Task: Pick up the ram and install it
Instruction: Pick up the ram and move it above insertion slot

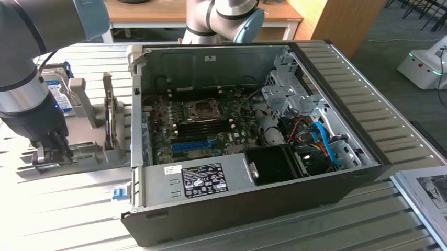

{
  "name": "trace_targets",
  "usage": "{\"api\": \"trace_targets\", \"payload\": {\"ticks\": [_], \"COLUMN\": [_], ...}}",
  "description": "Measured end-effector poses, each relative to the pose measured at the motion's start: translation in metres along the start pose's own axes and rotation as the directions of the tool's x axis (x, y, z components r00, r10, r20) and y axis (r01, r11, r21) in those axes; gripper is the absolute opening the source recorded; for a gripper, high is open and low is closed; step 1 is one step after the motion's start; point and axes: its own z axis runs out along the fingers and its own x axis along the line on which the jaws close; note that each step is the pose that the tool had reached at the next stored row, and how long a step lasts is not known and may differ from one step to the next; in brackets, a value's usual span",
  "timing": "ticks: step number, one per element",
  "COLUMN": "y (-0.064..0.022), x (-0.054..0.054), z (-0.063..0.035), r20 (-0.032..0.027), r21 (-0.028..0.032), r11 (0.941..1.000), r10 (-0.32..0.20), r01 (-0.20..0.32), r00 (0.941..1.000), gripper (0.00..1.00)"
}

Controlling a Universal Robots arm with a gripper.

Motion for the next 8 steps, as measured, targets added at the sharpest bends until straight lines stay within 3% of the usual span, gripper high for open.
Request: {"api": "trace_targets", "payload": {"ticks": [8], "y": [-0.0003], "x": [0.0002], "z": [0.0000], "r20": [-0.0002], "r21": [-0.0003], "r11": [1.0000], "r10": [0.000], "r01": [0.000], "r00": [1.0000], "gripper": [0.22]}}
